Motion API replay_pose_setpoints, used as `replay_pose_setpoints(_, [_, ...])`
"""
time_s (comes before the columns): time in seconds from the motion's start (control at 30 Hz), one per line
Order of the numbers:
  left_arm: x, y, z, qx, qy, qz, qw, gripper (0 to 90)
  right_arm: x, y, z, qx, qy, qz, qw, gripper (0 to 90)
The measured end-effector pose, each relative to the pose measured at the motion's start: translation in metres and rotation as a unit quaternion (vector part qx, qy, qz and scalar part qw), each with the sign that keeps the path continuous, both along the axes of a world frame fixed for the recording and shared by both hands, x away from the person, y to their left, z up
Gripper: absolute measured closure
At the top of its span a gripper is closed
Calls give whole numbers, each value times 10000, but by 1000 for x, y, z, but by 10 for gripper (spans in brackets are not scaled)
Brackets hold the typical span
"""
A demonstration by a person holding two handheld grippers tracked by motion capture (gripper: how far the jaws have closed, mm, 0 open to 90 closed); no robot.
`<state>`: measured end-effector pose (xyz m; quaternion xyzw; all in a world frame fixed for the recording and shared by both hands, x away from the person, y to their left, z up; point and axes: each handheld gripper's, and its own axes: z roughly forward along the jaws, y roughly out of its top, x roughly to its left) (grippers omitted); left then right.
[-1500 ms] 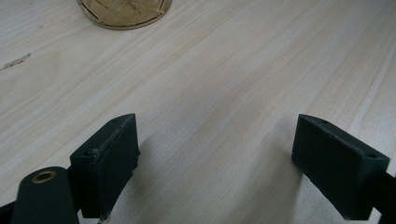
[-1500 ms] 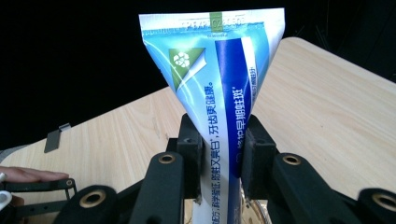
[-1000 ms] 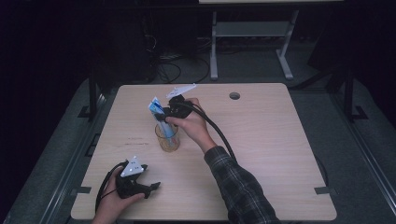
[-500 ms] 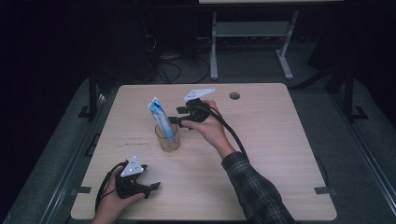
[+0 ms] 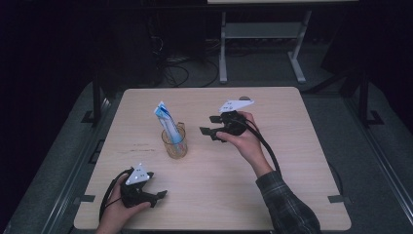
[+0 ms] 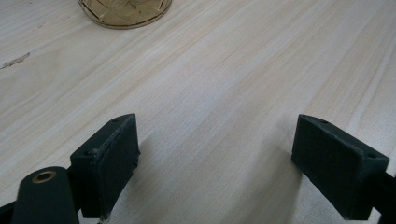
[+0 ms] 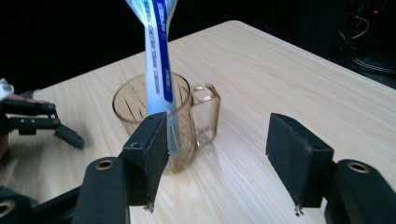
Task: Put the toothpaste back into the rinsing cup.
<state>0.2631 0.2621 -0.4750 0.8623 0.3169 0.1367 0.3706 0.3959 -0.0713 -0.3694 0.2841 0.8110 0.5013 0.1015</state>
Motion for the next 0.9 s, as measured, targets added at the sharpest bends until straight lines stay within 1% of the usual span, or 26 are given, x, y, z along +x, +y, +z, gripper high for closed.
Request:
replay_pose_setpoints(0.03, [0,0,0,6,0,-5,10000,140,-2,-4,0,-43,-6,-6,10000,373])
replay_pose_setpoints(0.1, [0,0,0,5,-3,-3,10000,140,-8,-11,-1,-124,-44,-103,9999,373])
replay_pose_setpoints(0.27, [0,0,0,9,-5,-5,10000,140,-21,-29,-4,-124,-79,-183,9997,366])
replay_pose_setpoints(0.5, [0,0,0,6,-3,-2,10000,141,-38,-53,-15,-151,-12,-306,9994,356])
replay_pose_setpoints(0.6, [0,0,0,5,-3,-2,10000,140,-48,-64,-21,-207,41,-371,9991,357])
replay_pose_setpoints(0.73, [0,0,0,-1,3,1,10000,140,-59,-75,-27,-188,83,-433,9988,356])
replay_pose_setpoints(0.77, [0,0,0,-1,3,1,10000,140,-59,-75,-27,-188,83,-433,9988,356])
replay_pose_setpoints(0.8, [0,0,0,7,-4,-3,10000,140,-62,-78,-29,-204,85,-450,9987,355])
replay_pose_setpoints(0.83, [0,0,0,10,-4,-4,10000,140,-69,-85,-34,-260,123,-493,9984,351])
replay_pose_setpoints(0.9, [0,0,0,13,-4,-6,10000,140,-72,-89,-37,-282,134,-522,9981,346])
